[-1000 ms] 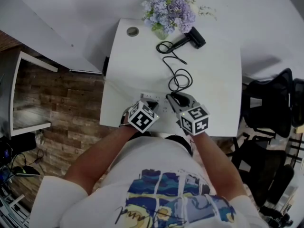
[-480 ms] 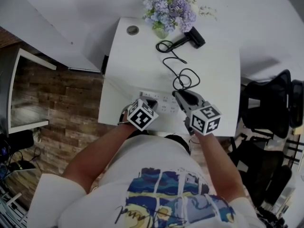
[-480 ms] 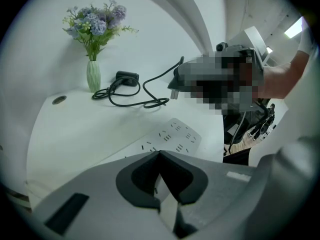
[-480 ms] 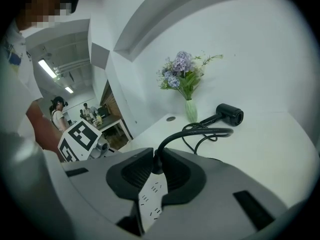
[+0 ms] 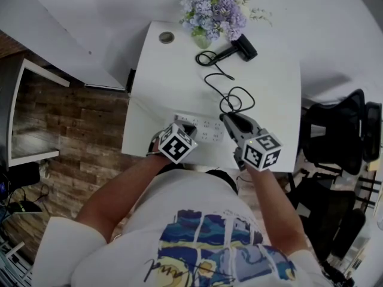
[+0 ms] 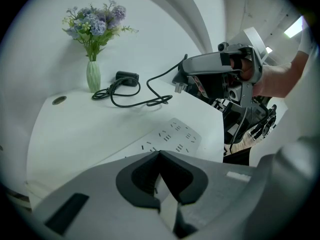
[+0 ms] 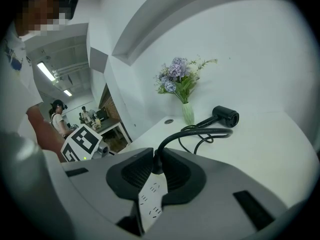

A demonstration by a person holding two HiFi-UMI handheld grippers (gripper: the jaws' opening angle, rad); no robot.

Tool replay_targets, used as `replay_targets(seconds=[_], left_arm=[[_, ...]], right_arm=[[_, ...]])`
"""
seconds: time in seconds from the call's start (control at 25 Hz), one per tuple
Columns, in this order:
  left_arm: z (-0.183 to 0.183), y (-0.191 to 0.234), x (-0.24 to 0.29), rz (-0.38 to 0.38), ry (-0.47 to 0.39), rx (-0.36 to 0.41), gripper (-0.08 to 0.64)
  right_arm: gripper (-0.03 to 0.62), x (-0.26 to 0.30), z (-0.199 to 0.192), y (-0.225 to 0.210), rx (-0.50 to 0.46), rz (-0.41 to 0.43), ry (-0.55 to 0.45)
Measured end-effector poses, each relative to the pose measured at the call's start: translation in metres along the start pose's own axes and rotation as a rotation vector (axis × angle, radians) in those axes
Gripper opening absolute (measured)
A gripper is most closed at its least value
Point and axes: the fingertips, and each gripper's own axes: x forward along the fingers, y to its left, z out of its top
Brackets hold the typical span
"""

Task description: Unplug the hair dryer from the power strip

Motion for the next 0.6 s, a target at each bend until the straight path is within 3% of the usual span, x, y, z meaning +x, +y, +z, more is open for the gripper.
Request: replay_targets(seconds=[0.6], left_arm=[[0.0002, -0.0003, 0.0005, 0.009, -0.009, 0.011, 0.002]], right_arm=[[0.057, -0.0074, 0.0033, -0.0016, 0.007, -0.007, -0.015]])
